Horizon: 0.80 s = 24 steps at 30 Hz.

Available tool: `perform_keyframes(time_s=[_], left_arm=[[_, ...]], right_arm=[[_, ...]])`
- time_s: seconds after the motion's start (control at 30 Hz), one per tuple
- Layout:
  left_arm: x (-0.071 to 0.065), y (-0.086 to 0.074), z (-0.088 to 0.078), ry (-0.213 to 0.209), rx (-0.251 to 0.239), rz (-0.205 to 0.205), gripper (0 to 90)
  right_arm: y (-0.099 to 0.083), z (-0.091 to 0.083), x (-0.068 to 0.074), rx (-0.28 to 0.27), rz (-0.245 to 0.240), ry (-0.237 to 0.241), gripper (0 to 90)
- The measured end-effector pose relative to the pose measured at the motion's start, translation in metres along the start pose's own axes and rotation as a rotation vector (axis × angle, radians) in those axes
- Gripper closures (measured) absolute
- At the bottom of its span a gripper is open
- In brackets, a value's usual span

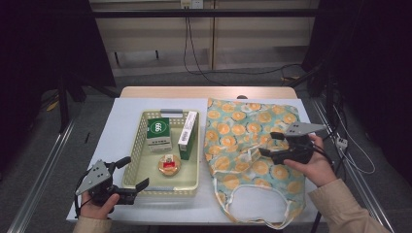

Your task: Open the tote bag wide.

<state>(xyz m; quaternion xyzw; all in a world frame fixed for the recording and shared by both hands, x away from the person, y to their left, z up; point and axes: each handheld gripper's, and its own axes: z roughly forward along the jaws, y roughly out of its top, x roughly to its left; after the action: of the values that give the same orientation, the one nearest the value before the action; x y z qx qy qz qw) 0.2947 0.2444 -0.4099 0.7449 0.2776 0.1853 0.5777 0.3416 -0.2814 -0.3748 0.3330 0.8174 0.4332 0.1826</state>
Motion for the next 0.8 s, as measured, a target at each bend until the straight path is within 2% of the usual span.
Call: perform_keyframes(time_s=[0.13, 0.23, 0.37, 0.47, 0.57, 0.6, 0.67, 0.73, 0.8], left_arm=[[0.0, 0.0, 0.0, 0.001, -0.007, -0.006, 3.3], [0.0, 0.0, 0.0, 0.0, -0.004, -0.006, 3.3], [0.0, 0.0, 0.001, -0.005, 0.001, -0.005, 3.3], [0.0, 0.0, 0.002, -0.005, 0.0, -0.011, 3.3], [0.0, 0.0, 0.003, -0.006, 0.002, -0.005, 3.3], [0.0, -0.001, 0.003, -0.005, 0.0, -0.01, 3.3], [0.001, 0.0, 0.002, -0.005, 0.0, -0.007, 3.3], [0.001, -0.001, 0.002, -0.005, -0.002, -0.011, 3.3], [0.001, -0.001, 0.002, -0.004, -0.001, -0.01, 3.3]], right_arm=[[-0.007, 0.02, 0.015, 0.053, -0.029, 0.062, 20.6], [-0.015, 0.033, 0.019, 0.087, -0.034, 0.1, 17.0], [-0.024, 0.049, 0.021, 0.12, -0.055, 0.086, 15.6], [-0.028, 0.064, 0.022, 0.154, -0.064, 0.077, 17.7], [-0.028, 0.075, 0.024, 0.139, -0.085, 0.07, 38.8], [-0.027, 0.077, 0.024, 0.135, -0.077, 0.069, 47.6], [-0.024, 0.08, 0.023, 0.13, -0.053, 0.097, 68.9], [-0.019, 0.08, 0.02, 0.114, -0.032, 0.125, 81.1], [-0.013, 0.079, 0.017, 0.108, -0.021, 0.141, 88.7]])
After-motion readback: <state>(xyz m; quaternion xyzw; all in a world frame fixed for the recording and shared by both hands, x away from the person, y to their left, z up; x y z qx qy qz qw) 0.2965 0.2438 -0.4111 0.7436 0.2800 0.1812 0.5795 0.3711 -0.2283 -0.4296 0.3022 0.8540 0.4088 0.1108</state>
